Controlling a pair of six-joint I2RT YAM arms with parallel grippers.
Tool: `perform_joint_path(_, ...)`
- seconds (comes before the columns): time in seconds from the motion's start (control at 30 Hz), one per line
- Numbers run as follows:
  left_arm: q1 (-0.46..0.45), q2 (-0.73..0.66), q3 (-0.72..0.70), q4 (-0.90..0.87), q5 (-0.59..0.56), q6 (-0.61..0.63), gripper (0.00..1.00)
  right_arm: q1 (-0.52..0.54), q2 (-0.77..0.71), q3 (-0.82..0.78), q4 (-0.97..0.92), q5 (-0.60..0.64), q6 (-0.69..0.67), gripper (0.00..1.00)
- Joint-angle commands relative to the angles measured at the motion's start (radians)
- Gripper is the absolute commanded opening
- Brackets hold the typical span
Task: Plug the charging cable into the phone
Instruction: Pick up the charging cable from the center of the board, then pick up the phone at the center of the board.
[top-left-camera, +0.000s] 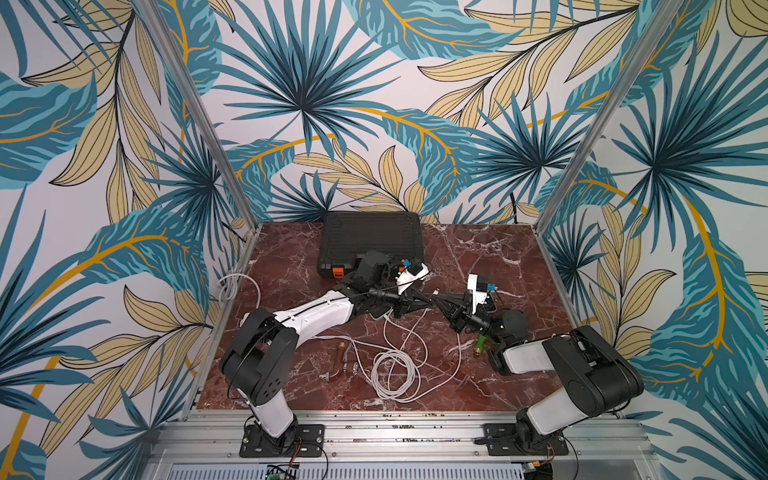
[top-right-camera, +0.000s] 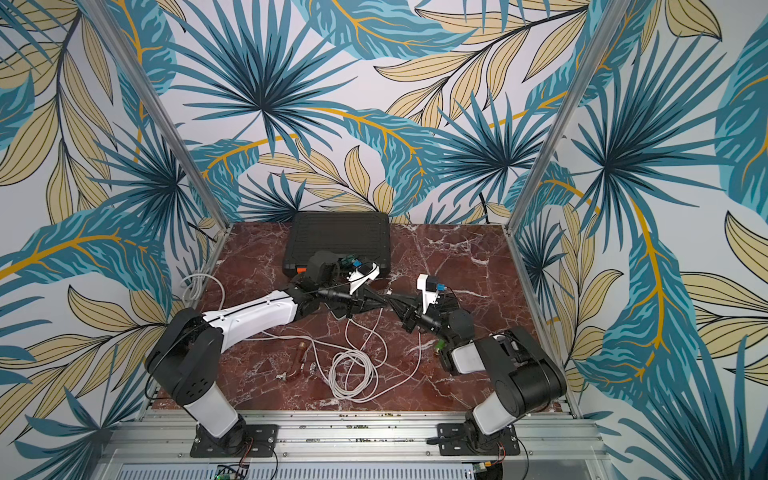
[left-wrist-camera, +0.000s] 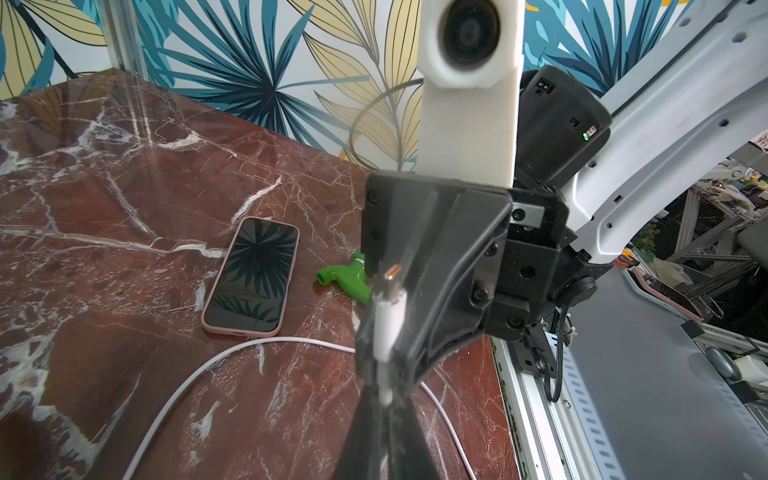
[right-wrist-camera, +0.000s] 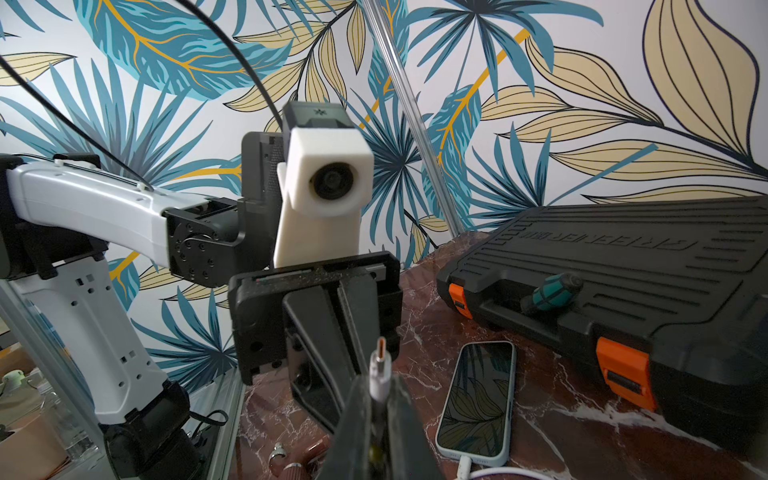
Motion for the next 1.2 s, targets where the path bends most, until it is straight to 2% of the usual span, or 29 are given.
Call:
perform_joint_path(0.0, 0.003, -0.029, -0.006, 0.019, -0.004, -0.007, 0.18, 0.008, 0.006, 0.005, 0.247, -0.005, -0.015, 0.01)
perform_joint_path(0.07, 0.011, -0.042, -0.007, 0.0, -0.07, -0.018, 0.37, 0.006, 0.002, -0.009, 0.246, 0.032, -0.033, 0.0)
perform_joint_path(0.1, 0.022, -0.059, -0.014, -0.002, -0.144, -0.039, 0.48, 0.006, -0.008, -0.025, 0.244, 0.072, -0.051, 0.0)
perform_joint_path(0.13, 0.04, -0.074, -0.026, 0.012, -0.2, -0.072, 0.76, 0.005, -0.02, -0.044, 0.234, 0.113, -0.067, 0.0)
perform_joint_path(0.17, 0.063, -0.099, -0.042, 0.033, -0.258, -0.104, 0.92, 0.005, -0.036, -0.062, 0.215, 0.149, -0.086, 0.0)
perform_joint_path(0.2, 0.088, -0.124, -0.061, 0.054, -0.311, -0.131, 0.99, 0.004, -0.054, -0.081, 0.188, 0.189, -0.104, 0.0)
perform_joint_path(0.3, 0.173, -0.187, -0.107, 0.153, -0.443, -0.238, 1.0, 0.004, -0.134, -0.118, 0.046, 0.321, -0.147, 0.0)
perform_joint_path(0.37, 0.204, -0.196, -0.108, 0.191, -0.496, -0.252, 1.0, 0.003, -0.219, -0.123, -0.123, 0.453, -0.154, 0.0)
perform_joint_path(0.47, 0.208, -0.139, 0.002, 0.07, -0.489, -0.159, 1.0, 0.003, -0.366, -0.126, -0.409, 0.62, -0.147, 0.0)
perform_joint_path(0.53, 0.202, -0.077, 0.099, -0.043, -0.453, -0.1, 1.0, 0.002, -0.466, -0.113, -0.585, 0.747, -0.093, 0.0)
perform_joint_path(0.6, 0.179, -0.009, 0.171, -0.125, -0.447, -0.022, 1.0, 0.001, -0.535, -0.088, -0.788, 0.806, -0.061, 0.0)
perform_joint_path(0.67, 0.129, 0.064, 0.264, -0.254, -0.498, 0.103, 0.97, 0.002, -0.577, -0.084, -0.919, 0.839, -0.032, 0.0)
perform_joint_path(0.77, 0.051, 0.205, 0.432, -0.455, -0.595, 0.238, 0.94, 0.001, -0.637, -0.119, -0.98, 0.85, 0.019, 0.0)
perform_joint_path(0.97, -0.024, 0.448, 0.704, -0.658, -0.529, 0.371, 0.94, 0.002, -0.718, -0.226, -0.909, 0.867, 0.076, 0.0)
perform_joint_path(1.07, -0.075, 0.551, 0.837, -0.786, -0.561, 0.474, 0.96, 0.002, -0.751, -0.274, -0.862, 0.875, 0.079, 0.0)
perform_joint_path(1.17, -0.108, 0.606, 0.899, -0.821, -0.587, 0.521, 0.98, 0.002, -0.774, -0.291, -0.863, 0.881, 0.059, 0.0)
